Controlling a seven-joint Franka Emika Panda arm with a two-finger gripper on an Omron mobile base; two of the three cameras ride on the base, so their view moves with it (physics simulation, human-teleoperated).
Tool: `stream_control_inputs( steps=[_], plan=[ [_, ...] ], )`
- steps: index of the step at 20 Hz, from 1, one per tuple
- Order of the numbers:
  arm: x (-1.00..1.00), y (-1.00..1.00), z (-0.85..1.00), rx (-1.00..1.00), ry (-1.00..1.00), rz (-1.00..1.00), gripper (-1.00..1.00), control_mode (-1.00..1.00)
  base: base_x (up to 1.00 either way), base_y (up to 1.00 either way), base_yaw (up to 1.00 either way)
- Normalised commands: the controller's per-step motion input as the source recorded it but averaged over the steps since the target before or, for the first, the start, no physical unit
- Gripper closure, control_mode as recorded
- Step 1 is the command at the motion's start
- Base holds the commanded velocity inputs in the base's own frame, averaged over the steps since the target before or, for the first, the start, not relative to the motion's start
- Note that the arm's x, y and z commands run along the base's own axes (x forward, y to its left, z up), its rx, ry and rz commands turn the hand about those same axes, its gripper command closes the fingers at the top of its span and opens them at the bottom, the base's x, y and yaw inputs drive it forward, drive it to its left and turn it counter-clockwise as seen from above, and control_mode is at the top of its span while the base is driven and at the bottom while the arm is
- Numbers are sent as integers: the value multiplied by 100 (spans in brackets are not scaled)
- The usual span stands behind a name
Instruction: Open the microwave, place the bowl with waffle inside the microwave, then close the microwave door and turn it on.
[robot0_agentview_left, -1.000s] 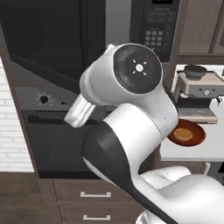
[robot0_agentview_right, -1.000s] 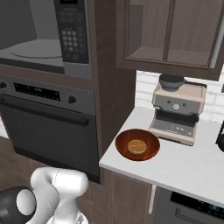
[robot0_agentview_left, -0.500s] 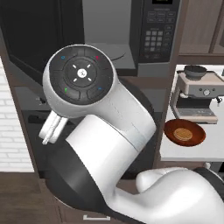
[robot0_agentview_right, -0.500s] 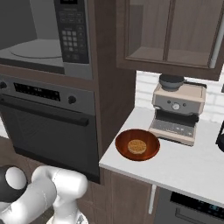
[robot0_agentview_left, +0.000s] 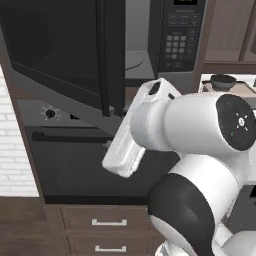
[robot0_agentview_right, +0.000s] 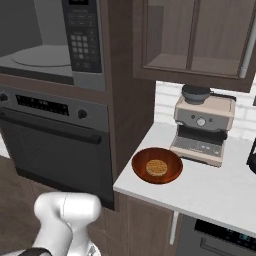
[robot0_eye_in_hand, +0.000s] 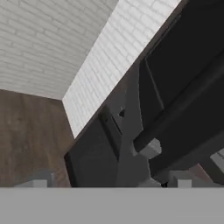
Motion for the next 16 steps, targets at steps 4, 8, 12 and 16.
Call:
stream_control_inputs(
  steps=[4,8,12,16],
  plan=[
    [-100,-100,-80,31,-30,10,-100,-100,0,0,0],
    [-100,-100,-21,37,-30,6,-100,-100,0,0,0],
    [-95,-100,51,47,-19,17,-100,-100,0,0,0],
    [-9,-68,19,24,1,32,-100,-100,0,0,0]
  ],
)
